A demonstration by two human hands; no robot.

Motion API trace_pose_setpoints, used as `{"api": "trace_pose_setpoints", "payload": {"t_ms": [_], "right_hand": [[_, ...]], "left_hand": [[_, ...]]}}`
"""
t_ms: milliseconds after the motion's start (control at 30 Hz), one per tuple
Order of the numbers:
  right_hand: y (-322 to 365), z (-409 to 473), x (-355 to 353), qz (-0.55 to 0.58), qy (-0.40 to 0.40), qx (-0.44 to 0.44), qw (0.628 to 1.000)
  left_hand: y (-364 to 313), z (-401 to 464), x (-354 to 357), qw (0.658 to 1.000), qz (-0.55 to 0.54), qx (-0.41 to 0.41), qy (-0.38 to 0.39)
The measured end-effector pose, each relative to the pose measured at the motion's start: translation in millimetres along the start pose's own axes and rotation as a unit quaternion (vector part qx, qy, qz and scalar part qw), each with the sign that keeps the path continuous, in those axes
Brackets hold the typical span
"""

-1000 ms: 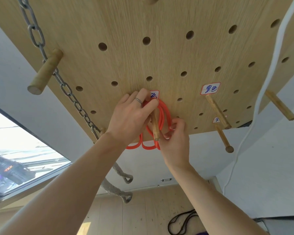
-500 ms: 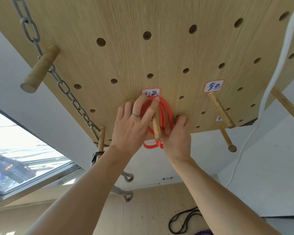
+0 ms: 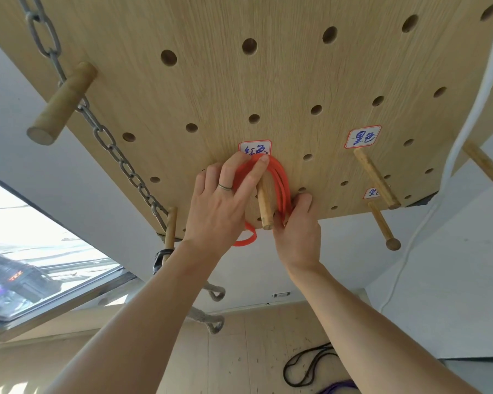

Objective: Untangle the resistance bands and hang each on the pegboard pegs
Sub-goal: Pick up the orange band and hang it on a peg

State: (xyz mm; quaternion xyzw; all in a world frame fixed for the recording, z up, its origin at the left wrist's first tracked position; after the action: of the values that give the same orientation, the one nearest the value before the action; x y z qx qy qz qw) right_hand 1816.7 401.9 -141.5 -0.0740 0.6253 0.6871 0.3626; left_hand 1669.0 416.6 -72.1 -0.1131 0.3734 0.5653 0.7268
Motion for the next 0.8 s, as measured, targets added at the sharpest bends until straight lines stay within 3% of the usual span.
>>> {"api": "trace_pose_setpoints", "payload": {"t_ms": [333,500,667,800], "right_hand": [[1.6,-7.5,6.2,0.045,0.033,0.006,0.998],[2.9,-14.9,1.7,0.059,0.008,0.012,0.998],[-2.0,-14.0,-4.9,0.045,0.029,0.008,0.999],[-4.0,-14.0,-1.5,0.000,0.046,-0.011,0.999]], "left_hand": [[-9.6,-1.1,-3.4,0.999,0.001,-0.032,-0.019],[-14.7,2.4,-9.3,0.998,0.013,-0.052,-0.017],[-18.8,1.2,-20.4,0.997,-0.033,-0.067,-0.034],[-27.5,-17.1,-31.3,0.974,-0.125,-0.172,-0.079]]}}
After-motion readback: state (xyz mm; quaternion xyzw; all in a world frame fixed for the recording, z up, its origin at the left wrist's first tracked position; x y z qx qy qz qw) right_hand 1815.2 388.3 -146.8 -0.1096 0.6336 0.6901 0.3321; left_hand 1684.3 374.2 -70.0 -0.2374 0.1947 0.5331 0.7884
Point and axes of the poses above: each hand's wrist, its own z-axis towards the middle knuckle, its own x-axis out of the palm, y = z × x, the point moved 2 cm from there along z, towards the middle knuckle, and after that the axes turned 6 degrees about z, right-handed, at the moved point
